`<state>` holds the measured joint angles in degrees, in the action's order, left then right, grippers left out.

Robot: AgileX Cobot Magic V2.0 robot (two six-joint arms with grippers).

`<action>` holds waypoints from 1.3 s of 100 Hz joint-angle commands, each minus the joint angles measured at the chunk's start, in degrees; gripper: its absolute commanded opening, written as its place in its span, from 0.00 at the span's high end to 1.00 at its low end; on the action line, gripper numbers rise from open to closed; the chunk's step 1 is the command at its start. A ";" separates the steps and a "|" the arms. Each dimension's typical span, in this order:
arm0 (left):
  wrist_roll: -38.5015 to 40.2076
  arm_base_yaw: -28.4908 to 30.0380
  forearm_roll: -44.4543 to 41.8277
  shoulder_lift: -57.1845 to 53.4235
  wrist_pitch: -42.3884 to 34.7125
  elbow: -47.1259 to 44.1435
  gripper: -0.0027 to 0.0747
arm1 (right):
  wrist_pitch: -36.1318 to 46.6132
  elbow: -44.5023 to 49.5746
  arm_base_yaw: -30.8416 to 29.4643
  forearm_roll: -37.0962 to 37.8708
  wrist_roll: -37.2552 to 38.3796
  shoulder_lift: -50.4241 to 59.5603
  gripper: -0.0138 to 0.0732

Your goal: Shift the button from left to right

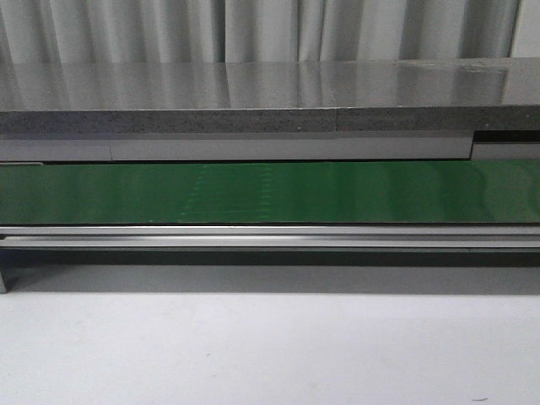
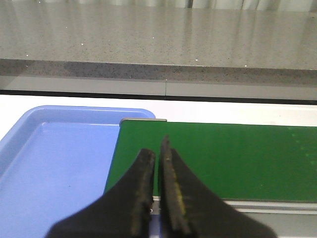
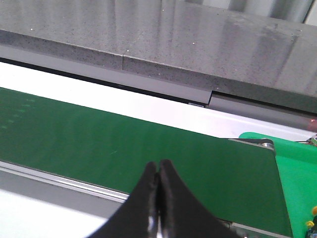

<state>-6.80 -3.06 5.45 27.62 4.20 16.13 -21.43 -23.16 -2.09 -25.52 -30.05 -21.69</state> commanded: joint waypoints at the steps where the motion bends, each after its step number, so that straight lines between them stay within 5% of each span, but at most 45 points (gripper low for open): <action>1: 0.01 0.04 0.34 0.16 -4.57 1.62 0.96 | 4.07 -1.49 0.17 -0.97 0.02 -0.24 0.92; 48: 0.01 0.04 0.34 0.16 -4.57 1.62 0.96 | 6.90 0.53 0.36 -0.44 0.57 0.28 0.92; 87: 0.01 0.04 0.34 0.16 -4.57 1.62 0.96 | 13.60 13.50 2.26 22.27 30.05 12.05 0.92; 130: 0.01 0.04 0.34 0.27 -4.57 1.62 0.96 | 17.98 24.51 2.39 23.20 31.07 23.04 0.92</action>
<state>-6.80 -3.06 5.45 27.62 4.30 16.13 -10.66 1.01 0.19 -2.93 0.85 0.45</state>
